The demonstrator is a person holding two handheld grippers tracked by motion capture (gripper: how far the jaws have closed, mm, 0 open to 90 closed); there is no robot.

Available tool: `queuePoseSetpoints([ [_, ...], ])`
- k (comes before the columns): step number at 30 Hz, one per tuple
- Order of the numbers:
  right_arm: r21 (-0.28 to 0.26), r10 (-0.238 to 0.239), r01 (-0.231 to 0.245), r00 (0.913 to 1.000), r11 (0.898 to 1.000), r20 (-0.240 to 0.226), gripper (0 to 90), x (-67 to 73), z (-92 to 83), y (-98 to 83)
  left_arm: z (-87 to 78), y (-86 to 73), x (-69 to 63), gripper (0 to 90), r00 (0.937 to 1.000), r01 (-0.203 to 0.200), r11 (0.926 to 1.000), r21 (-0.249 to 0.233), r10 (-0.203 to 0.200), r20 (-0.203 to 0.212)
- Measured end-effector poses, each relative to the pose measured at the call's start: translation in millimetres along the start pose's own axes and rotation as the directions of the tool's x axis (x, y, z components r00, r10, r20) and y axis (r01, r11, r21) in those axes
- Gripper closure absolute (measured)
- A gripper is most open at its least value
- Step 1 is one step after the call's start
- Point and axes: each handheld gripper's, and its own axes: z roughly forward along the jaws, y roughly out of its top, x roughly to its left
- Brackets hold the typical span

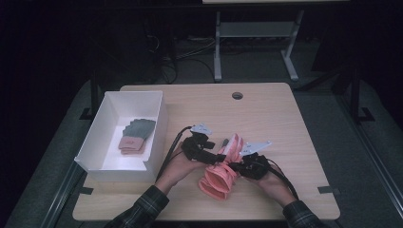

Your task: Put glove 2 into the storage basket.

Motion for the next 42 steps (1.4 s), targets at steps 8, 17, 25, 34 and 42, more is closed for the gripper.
queuePoseSetpoints([
  [8, -0.001, -0.006, 0.006, 1.0, 1.0, 0.006, 90.0, 0.9, 0.8, -1.1, 15.0, -7.0, 10.7, 19.9, 0.9975, 0.053, 0.9977, 0.042, -0.055, 0.044],
  [17, -0.01, -0.011, 0.011, 0.9998, 1.0, 0.014, 90.0, 1.7, 1.2, -2.4, 28.8, -10.7, 21.1, 13.9, 0.985, 0.125, 0.9907, 0.053, -0.131, 0.113],
  [25, -0.011, -0.016, 0.016, 0.9997, 1.0, 0.017, 90.0, 2.9, 1.5, -3.9, 39.9, -14.9, 21.3, 13.6, 0.9839, 0.103, 0.9847, 0.141, -0.122, 0.131],
  [34, -0.02, -0.015, 0.015, 0.9999, 1.0, 0.009, 90.0, 1.3, 2.4, -6.3, 41.0, -15.6, 22.0, 25.6, 0.9706, 0.105, 0.9806, 0.165, -0.137, 0.198],
  [42, -0.016, -0.024, 0.024, 0.9995, 1.0, 0.02, 90.0, 2.0, 4.1, -6.5, 39.3, -18.0, 27.2, 42.6, 0.9625, 0.115, 0.9782, 0.173, -0.153, 0.224],
])
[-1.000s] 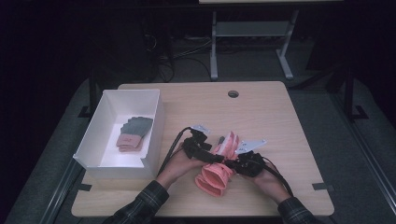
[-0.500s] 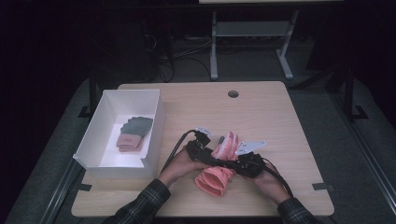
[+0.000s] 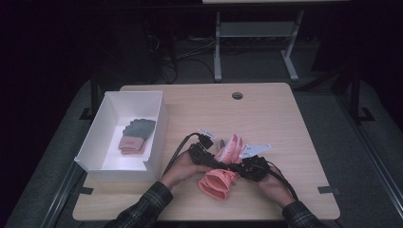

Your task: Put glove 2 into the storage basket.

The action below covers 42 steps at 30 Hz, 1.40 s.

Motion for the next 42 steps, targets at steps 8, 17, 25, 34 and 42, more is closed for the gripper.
queuePoseSetpoints([
  [8, -0.017, -0.009, 0.009, 1.0, 1.0, -0.005, 90.0, 0.0, -3.9, 0.6, -2.8, 0.7, -0.3, 52.9, 0.9998, -0.02, 0.9998, 0.01, 0.02, -0.009],
  [17, -0.086, 0.025, -0.027, 0.9992, 0.996, -0.031, 61.2, -5.6, -30.5, -4.3, -6.1, 2.8, -5.8, 63.9, 0.9986, -0.041, 0.9991, 0.011, 0.041, -0.034],
  [25, -0.176, 0.082, -0.06, 0.9894, 0.982, 0.12, 27.9, -24.0, -57.9, -25.1, -21.9, 13.3, -21.0, 64.5, 0.9957, -0.067, 0.9977, 0.009, 0.068, -0.063],
  [34, -0.079, 0.12, -0.108, 0.976, 0.991, 0.182, 14.1, -36.1, -35.2, -39.6, -60.0, 35.6, -40.4, 64.4, 0.9927, -0.071, 0.9957, -0.06, 0.064, -0.102],
  [42, -0.044, 0.123, -0.115, 0.9676, 0.992, 0.221, 14.1, -40.3, -25.1, -44.6, -118.8, 58.0, -62.3, 64.1, 0.98, -0.12, 0.9888, -0.089, 0.103, -0.17],
])
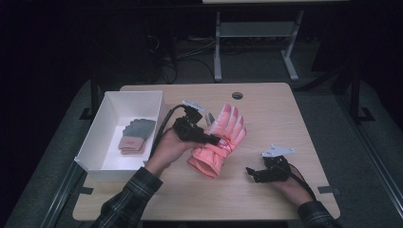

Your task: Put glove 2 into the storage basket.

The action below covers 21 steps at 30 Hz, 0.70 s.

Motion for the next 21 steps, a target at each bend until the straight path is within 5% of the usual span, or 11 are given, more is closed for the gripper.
queuePoseSetpoints([
  [11, 0.021, -0.005, 0.005, 1.0, 1.0, 0.008, 13.1, -0.8, 1.6, 0.3, -94.6, 11.6, 11.7, 64.0, 0.9949, 0.027, 0.9975, -0.066, -0.033, -0.096],
  [15, 0.021, 0.006, -0.006, 0.9999, 1.0, 0.013, 13.0, -0.7, 1.7, 0.4, -129.3, 4.4, 22.0, 63.9, 0.9883, 0.059, 0.9921, -0.111, -0.073, -0.134],
  [21, 0.019, 0.01, -0.01, 0.9998, 1.0, 0.019, 13.0, -1.1, 1.8, 0.4, -171.6, -16.4, 43.9, 63.8, 0.9703, 0.116, 0.9791, -0.167, -0.147, -0.192],
])
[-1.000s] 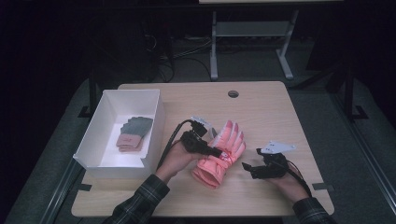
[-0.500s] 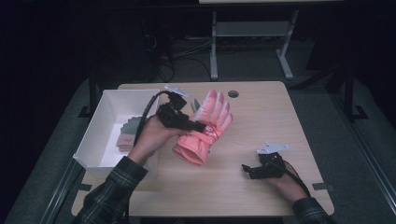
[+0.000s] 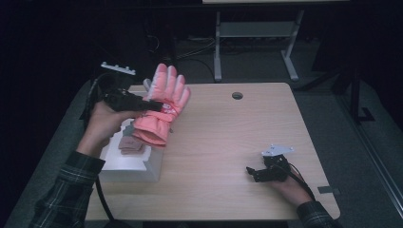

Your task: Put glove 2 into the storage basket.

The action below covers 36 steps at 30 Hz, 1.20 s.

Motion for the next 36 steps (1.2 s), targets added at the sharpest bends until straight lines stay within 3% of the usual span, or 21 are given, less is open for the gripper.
queuePoseSetpoints([
  [5, 0.001, 0.005, -0.005, 1.0, 1.0, 0.005, 13.1, -0.5, 0.0, 0.2, -22.7, -15.1, 30.3, 63.6, 0.9963, 0.07, 0.9968, -0.037, -0.072, -0.047],
  [11, 0.002, 0.014, -0.014, 0.9998, 1.0, 0.013, 13.1, -0.6, 0.2, 0.5, -30.9, -35.4, 63.5, 63.6, 0.9828, 0.147, 0.9883, -0.04, -0.151, -0.107],
  [17, 0.002, 0.016, -0.016, 0.9997, 1.0, 0.017, 13.1, -0.9, 0.3, 0.6, -8.5, -59.6, 86.9, 63.5, 0.9697, 0.209, 0.9779, 0.013, -0.205, -0.133],
  [22, 0.002, 0.017, -0.017, 0.9997, 1.0, 0.018, 13.1, -0.9, 0.3, 0.6, 14.1, -74.4, 99.0, 63.3, 0.9613, 0.252, 0.9662, 0.055, -0.243, -0.129],
  [27, 0.002, 0.017, -0.017, 0.9997, 1.0, 0.018, 13.1, -0.9, 0.3, 0.6, 39.7, -86.5, 106.6, 62.9, 0.9588, 0.268, 0.957, 0.112, -0.253, -0.129],
  [36, 0.001, 0.014, -0.014, 0.9997, 1.0, 0.02, 13.1, -1.3, 0.4, 0.6, 66.6, -102.4, 121.8, 61.7, 0.9487, 0.309, 0.9388, 0.153, -0.293, -0.12],
])
